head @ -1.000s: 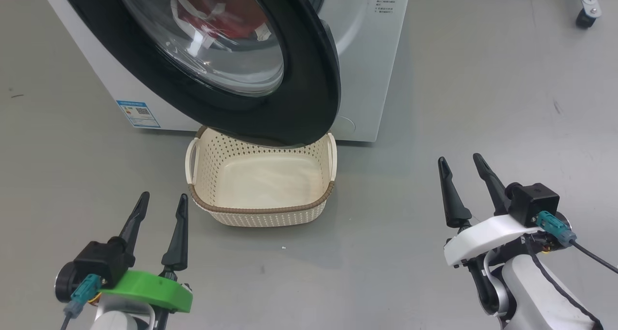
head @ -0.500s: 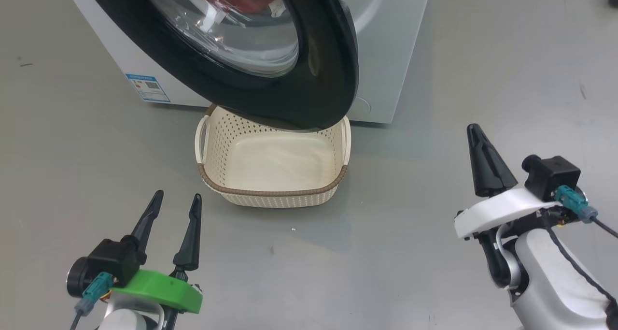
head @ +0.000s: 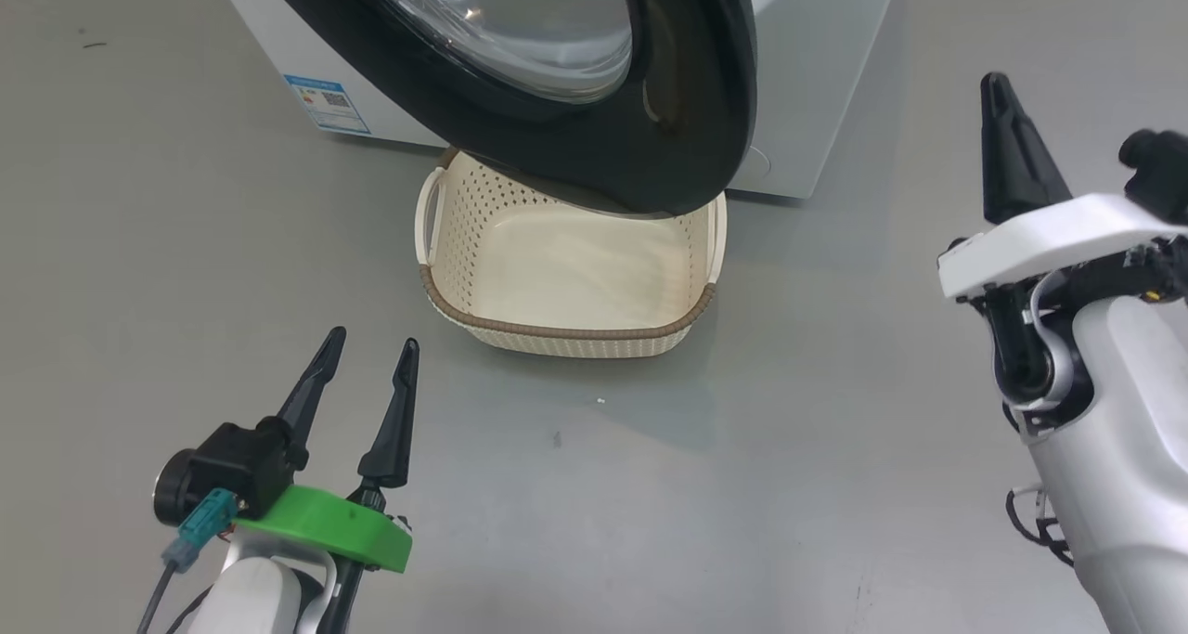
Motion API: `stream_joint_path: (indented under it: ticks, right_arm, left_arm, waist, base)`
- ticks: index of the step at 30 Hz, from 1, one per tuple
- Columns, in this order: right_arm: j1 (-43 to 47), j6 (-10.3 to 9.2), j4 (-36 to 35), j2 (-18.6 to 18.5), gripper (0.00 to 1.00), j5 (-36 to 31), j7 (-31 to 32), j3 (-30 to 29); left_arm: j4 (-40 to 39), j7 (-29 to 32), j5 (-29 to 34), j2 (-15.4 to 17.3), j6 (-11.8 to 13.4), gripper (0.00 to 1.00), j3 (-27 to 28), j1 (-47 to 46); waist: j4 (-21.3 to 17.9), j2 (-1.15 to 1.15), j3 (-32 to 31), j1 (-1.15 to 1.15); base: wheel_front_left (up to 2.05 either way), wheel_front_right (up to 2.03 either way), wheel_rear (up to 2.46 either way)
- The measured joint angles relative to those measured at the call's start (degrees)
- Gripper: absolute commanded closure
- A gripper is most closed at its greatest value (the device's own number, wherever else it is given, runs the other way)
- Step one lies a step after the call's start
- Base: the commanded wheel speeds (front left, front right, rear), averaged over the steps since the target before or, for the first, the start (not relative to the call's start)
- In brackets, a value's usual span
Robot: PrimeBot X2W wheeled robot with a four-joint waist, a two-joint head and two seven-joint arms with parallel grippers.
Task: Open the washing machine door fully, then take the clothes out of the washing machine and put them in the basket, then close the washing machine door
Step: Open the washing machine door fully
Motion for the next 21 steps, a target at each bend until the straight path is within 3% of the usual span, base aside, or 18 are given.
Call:
stream_joint_path:
  ticks: [10,21]
  right_arm:
    - [-5.5,0.46,2.5,3.2,1.0,13.2,7.1,-6.3]
    - [-12.9,-1.68,4.9,4.5,1.0,23.0,15.0,-11.0]
  left_arm:
    - [0.5,0.0,-0.9,-0.1,0.0,0.0,-1.2,-1.4]
    - [1.1,0.0,-2.0,-0.6,0.0,0.0,-1.9,-2.7]
  waist:
    - [3.4,0.0,2.1,0.0]
    - [6.9,0.0,4.3,0.0]
  base:
    - [0.0,0.0,0.0]
    - [0.0,0.0,0.0]
